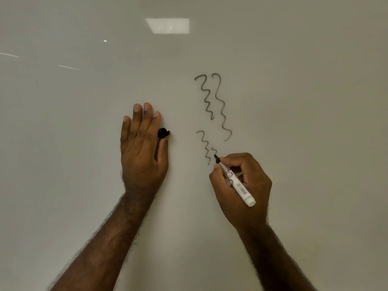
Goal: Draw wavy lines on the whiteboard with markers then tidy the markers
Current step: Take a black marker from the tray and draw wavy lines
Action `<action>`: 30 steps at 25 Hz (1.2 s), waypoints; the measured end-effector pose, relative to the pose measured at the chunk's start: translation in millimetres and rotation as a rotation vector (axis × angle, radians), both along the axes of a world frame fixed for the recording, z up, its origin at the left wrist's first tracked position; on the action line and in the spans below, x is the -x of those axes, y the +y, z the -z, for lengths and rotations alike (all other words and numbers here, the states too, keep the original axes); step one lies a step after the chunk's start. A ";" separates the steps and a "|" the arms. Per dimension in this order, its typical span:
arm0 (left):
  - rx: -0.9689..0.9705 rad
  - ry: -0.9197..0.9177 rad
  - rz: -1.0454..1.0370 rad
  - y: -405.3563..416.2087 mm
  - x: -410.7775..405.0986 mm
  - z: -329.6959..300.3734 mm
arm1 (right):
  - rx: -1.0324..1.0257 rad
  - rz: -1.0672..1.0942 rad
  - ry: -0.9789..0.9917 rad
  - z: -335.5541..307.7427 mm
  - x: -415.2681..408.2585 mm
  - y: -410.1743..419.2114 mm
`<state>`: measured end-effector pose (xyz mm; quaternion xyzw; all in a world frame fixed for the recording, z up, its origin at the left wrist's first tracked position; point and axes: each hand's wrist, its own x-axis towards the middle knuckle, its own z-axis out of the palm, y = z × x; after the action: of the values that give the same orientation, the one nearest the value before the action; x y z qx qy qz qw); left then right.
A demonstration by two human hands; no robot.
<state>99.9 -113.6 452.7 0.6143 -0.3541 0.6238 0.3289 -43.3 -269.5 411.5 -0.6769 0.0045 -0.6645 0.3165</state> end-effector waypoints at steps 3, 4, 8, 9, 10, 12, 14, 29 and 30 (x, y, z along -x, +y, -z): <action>0.003 -0.003 0.009 -0.3 -0.6 1.3 | -0.063 -0.058 0.032 3.1 6.3 -0.7; 0.003 -0.001 0.009 -0.2 0.0 2.2 | -0.083 -0.086 0.065 4.0 8.4 -0.9; 0.002 0.038 0.005 0.4 3.3 2.6 | -0.290 -0.268 0.182 7.4 18.6 3.0; -0.004 0.052 0.010 1.1 6.3 2.4 | -0.338 -0.322 0.188 8.0 22.4 4.6; -0.014 0.067 0.021 2.8 11.0 3.2 | -0.372 -0.378 0.198 9.1 26.2 5.5; -0.027 0.135 0.071 9.8 29.0 12.2 | -0.417 -0.489 0.240 10.0 36.5 7.0; -0.001 0.270 0.149 19.1 54.9 31.1 | -0.439 -0.615 0.280 11.4 45.8 8.2; -0.271 0.678 0.225 53.7 117.4 122.2 | -0.458 -0.853 0.580 31.4 49.1 25.9; -0.314 0.636 0.228 56.8 118.7 124.0 | -0.474 -0.857 0.578 34.8 46.1 26.2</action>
<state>-18.8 -56.8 328.6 0.7770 -0.3917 0.2993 0.3915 -89.4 -243.3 376.7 -0.6830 -0.0351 -0.2452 0.6871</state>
